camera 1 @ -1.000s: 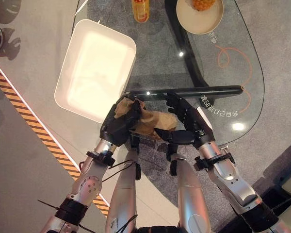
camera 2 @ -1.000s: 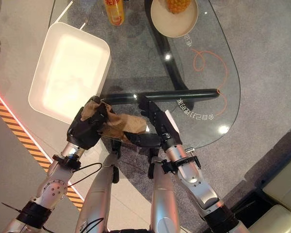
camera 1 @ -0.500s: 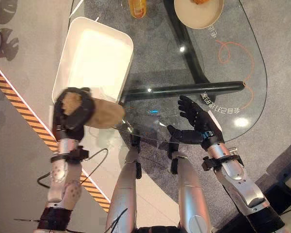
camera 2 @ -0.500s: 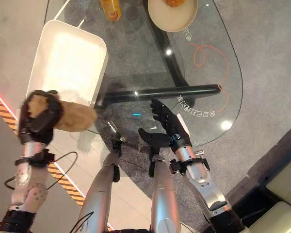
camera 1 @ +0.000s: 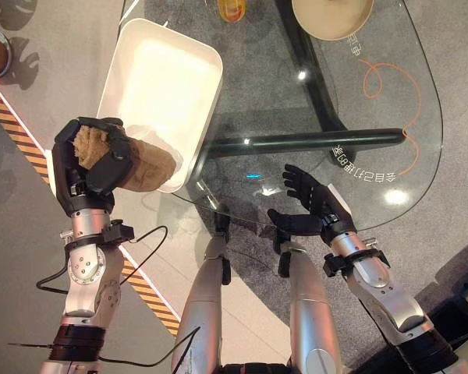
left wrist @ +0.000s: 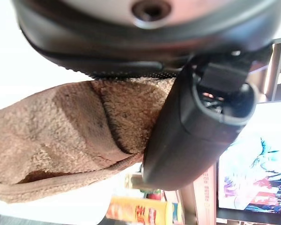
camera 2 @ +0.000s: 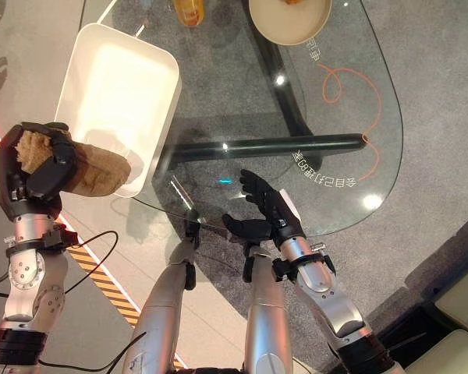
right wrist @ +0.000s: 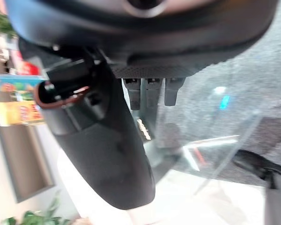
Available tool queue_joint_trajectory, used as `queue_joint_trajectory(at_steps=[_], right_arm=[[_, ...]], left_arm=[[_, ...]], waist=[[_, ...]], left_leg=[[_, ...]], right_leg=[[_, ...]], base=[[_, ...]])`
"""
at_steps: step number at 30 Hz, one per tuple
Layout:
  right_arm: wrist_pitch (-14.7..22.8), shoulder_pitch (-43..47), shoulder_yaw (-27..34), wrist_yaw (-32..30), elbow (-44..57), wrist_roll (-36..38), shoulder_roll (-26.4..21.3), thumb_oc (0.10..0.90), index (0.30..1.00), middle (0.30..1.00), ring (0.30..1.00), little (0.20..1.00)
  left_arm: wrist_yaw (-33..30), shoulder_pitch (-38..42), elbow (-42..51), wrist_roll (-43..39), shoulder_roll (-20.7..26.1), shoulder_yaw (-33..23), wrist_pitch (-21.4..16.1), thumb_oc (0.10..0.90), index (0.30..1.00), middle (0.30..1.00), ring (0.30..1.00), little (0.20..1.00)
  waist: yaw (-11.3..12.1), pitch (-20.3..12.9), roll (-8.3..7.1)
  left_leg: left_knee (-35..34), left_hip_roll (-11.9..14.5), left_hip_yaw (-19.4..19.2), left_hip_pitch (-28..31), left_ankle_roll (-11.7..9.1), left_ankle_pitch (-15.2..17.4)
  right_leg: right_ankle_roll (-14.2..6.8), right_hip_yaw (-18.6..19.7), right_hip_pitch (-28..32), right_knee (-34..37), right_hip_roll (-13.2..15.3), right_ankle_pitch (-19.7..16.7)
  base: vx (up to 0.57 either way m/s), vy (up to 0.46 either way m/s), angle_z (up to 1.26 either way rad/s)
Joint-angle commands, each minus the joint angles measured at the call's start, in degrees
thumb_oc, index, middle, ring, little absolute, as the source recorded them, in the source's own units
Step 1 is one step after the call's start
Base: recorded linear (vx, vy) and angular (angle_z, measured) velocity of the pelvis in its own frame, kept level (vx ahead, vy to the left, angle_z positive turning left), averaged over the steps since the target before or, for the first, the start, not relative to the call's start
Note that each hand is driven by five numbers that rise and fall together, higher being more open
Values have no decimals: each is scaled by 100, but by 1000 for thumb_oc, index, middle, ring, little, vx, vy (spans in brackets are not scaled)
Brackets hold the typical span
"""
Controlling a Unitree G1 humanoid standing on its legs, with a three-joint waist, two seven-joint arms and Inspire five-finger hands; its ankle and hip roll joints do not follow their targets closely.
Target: Wipe the table with a cloth and put it in the basket.
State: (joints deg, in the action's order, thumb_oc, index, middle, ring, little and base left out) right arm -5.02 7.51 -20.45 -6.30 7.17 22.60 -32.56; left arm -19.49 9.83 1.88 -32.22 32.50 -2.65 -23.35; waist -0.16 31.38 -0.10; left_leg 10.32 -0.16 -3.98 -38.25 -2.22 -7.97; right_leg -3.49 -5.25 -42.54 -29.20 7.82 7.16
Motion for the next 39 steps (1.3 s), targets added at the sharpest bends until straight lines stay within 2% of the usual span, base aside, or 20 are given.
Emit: queue_joint_trajectory(at_steps=[1, 6, 14, 15, 16, 17, 18, 19, 20, 21, 27, 32, 39], right_arm=[[-73, 227, -336, 479, 270, -141, -194, 800, 900, 900, 900, 900], [-435, 432, -665, 694, 199, -37, -416, 800, 900, 900, 900, 900], [-599, 733, -972, 682, 169, 271, -591, 800, 900, 900, 900, 900], [-625, 696, -1042, 676, 170, 291, -599, 800, 900, 900, 900, 900], [-658, 752, -1091, 665, 170, 330, -626, 800, 900, 900, 900, 900], [-695, 859, -1086, 671, 191, 344, -652, 800, 900, 900, 900, 900], [-716, 812, -1116, 673, 186, 362, -644, 800, 900, 900, 900, 900], [-739, 910, -1100, 672, 205, 393, -662, 800, 900, 900, 900, 900], [-745, 857, -1133, 674, 196, 407, -655, 800, 900, 900, 900, 900], [-771, 911, -1168, 714, 183, 455, -680, 800, 900, 900, 900, 900], [-914, 1186, -1230, 746, 168, 624, -766, 800, 900, 900, 900, 900], [-878, 1388, -1370, 755, -2, 767, -818, 800, 900, 900, 900, 900], [-965, 1533, -1384, 812, 1, 822, -846, 800, 900, 900, 900, 900]], left_arm=[[-526, 528, 668, 459, 542, -545, -711, 100, 300, 300, 300, 200], [-1063, 904, 280, 956, 787, -358, -400, 100, 300, 300, 300, 200], [-1717, 1454, -319, 1753, 1076, 9, -188, 100, 300, 300, 300, 200], [-1762, 1445, -382, 1802, 1110, 85, -153, 100, 300, 300, 300, 200], [-1831, 1560, -483, 1944, 1159, 184, -45, 100, 300, 300, 300, 200], [-1896, 1715, -553, 2087, 1200, 238, 71, 100, 300, 300, 300, 200], [-1907, 1682, -584, 2120, 1203, 286, 105, 100, 300, 300, 300, 200], [-1941, 1814, -621, 2215, 1226, 311, 195, 100, 300, 300, 300, 200], [-1954, 1775, -648, 2227, 1224, 355, 213, 100, 300, 300, 300, 200], [-1970, 1863, -805, 2093, 1212, 426, 234, 100, 300, 300, 300, 200], [-1979, 2204, -1374, 2242, 1192, 668, 484, 100, 300, 300, 300, 200], [-2086, 2458, -1852, 2342, 1191, 880, 515, 100, 300, 300, 300, 200], [-2259, 2762, -2125, 2536, 1224, 1034, 697, 100, 300, 300, 300, 200]], waist=[[-52, -158, 112], [-83, -158, 77], [-167, -158, -26], [-163, -158, -23], [-178, -158, -36], [-212, -158, -54], [-199, -158, -48], [-224, -158, -66], [-212, -158, -59], [-228, -158, -78], [-291, -158, -124], [-313, -158, -132], [-343, -158, -154]], left_leg=[[1138, -299, -483, -305, 168, 987], [1262, -286, -483, -552, 149, 984], [1323, -235, -547, -890, 149, 969], [1372, -218, -498, -762, 110, 1142], [1381, -210, -509, -822, 106, 1139], [1353, -211, -571, -1041, 137, 962], [1397, -204, -515, -899, 99, 1130], [1356, -207, -575, -1092, 137, 959], [1406, -200, -516, -950, 99, 1129], [1456, -194, -517, -1026, 93, 1152], [1477, -178, -534, -1274, 70, 1081], [1531, -153, -540, -1371, 47, 1141], [1513, -168, -519, -1635, 36, 1025]], right_leg=[[40, -276, 136, 1004, -374, -607], [57, -258, -82, 941, -363, -628], [44, -187, -485, 910, -417, -701], [4, -150, -378, 842, -443, -545], [1, -136, -448, 842, -454, -561], [33, -148, -664, 896, -448, -737], [-4, -114, -536, 832, -474, -581], [25, -137, -727, 893, -457, -752], [-11, -103, -599, 824, -482, -595], [-18, -87, -675, 801, -494, -595], [-29, -32, -925, 822, -517, -689], [-42, -9, -1046, 745, -558, -636], [-33, 6, -1289, 780, -569, -735]], base=[[12, 46, -1], [27, 50, 2], [36, 45, 0], [81, 45, -1], [28, 57, -2], [20, 47, -3], [-43, 31, -3], [72, 26, -4], [27, 42, -2], [84, 54, -3], [5, 39, -4], [10, 22, -2], [-3, 13, -1]])
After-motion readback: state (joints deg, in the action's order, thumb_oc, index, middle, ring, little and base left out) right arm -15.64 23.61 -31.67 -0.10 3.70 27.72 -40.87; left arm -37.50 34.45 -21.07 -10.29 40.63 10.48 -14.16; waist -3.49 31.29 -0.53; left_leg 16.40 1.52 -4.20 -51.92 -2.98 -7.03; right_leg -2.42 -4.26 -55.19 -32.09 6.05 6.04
